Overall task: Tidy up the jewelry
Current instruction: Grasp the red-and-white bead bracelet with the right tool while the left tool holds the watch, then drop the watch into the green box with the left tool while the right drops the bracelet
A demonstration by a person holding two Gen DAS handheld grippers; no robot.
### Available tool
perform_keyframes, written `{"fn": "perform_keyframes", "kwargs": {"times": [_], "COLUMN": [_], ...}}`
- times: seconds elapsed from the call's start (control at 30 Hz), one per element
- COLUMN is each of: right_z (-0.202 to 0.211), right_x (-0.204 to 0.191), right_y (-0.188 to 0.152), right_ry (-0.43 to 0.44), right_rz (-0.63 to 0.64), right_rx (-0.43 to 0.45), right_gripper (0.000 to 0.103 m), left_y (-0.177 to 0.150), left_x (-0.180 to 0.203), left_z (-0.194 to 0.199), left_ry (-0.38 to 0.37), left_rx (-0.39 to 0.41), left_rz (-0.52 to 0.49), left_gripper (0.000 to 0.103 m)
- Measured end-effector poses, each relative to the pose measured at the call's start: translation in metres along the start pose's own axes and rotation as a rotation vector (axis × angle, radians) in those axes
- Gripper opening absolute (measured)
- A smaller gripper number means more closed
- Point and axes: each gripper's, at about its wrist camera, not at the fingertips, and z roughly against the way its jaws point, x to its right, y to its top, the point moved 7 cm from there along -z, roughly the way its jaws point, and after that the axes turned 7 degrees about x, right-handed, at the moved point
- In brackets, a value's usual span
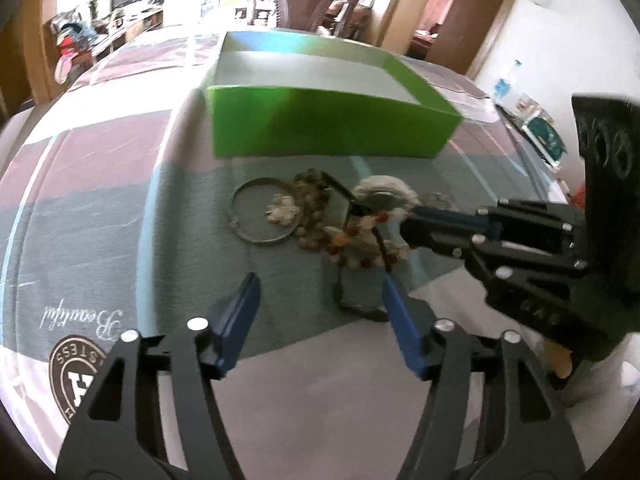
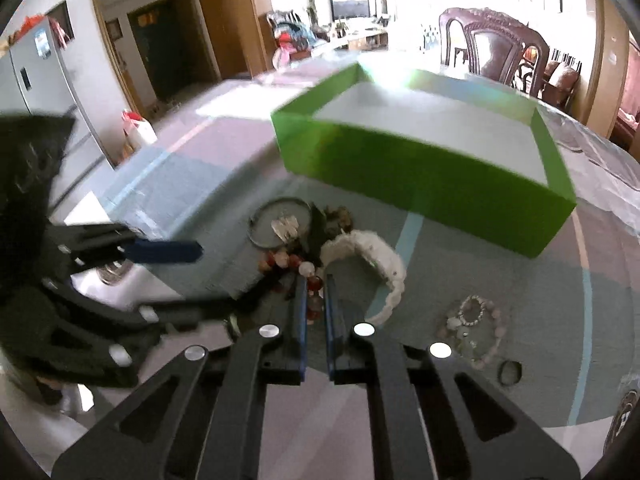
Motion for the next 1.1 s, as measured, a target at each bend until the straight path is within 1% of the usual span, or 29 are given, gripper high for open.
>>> {"fn": "perform_keyframes", "kwargs": {"times": [0.17, 0.27, 0.3, 0.33, 0.37, 0.4, 0.47, 0.5, 0.57, 0.83, 0.93, 0.97, 1.03, 1.07, 1.1], "right_z": [0.018, 0.023, 0.026, 0.028, 0.03, 0.034, 0.039, 0.043, 0.046, 0.059, 0.054, 0.05, 0.043, 0.041, 0.04], "right_x": [-0.005, -0.001, 0.002, 0.005, 0.007, 0.01, 0.013, 0.016, 0.023, 0.06, 0.068, 0.071, 0.075, 0.077, 0.079], "right_y": [0.011, 0.014, 0.015, 0.017, 0.017, 0.019, 0.021, 0.021, 0.02, 0.014, 0.008, 0.005, -0.001, -0.003, -0.003], "right_ry": [0.029, 0.026, 0.024, 0.019, 0.02, 0.023, 0.036, 0.039, 0.016, -0.077, -0.134, -0.168, -0.232, -0.24, -0.241], "right_rz": [-0.011, -0.03, -0.036, -0.045, -0.053, -0.062, -0.081, -0.091, -0.1, -0.171, -0.168, -0.163, -0.154, -0.155, -0.159], "right_rx": [0.048, 0.064, 0.067, 0.074, 0.079, 0.085, 0.095, 0.1, 0.108, 0.124, 0.099, 0.083, 0.052, 0.044, 0.038], "right_gripper": [0.008, 0.008, 0.008, 0.008, 0.008, 0.008, 0.008, 0.008, 0.008, 0.008, 0.008, 0.008, 0.008, 0.008, 0.008], "left_y": [0.0, -0.001, -0.002, -0.004, -0.006, -0.008, -0.008, -0.007, -0.005, 0.007, 0.012, 0.013, 0.016, 0.02, 0.022], "left_x": [0.021, 0.035, 0.038, 0.04, 0.04, 0.039, 0.036, 0.034, 0.03, -0.002, -0.011, -0.014, -0.018, -0.018, -0.02], "left_z": [-0.014, -0.02, -0.024, -0.03, -0.035, -0.039, -0.044, -0.044, -0.043, -0.026, -0.02, -0.018, -0.014, -0.01, -0.005], "left_ry": [-0.046, -0.087, -0.083, -0.074, -0.063, -0.066, -0.072, -0.06, -0.044, 0.033, 0.062, 0.073, 0.119, 0.148, 0.16], "left_rx": [-0.028, -0.042, -0.048, -0.061, -0.076, -0.095, -0.098, -0.09, -0.08, -0.034, -0.018, -0.014, 0.0, 0.016, 0.029], "left_rz": [-0.025, -0.047, -0.059, -0.068, -0.07, -0.061, -0.042, -0.043, -0.039, 0.019, 0.031, 0.033, 0.031, 0.022, 0.016], "left_gripper": [0.065, 0.066, 0.065, 0.059, 0.036, 0.027, 0.021, 0.018, 0.013, 0.013, 0.013, 0.013, 0.013, 0.013, 0.013]}}
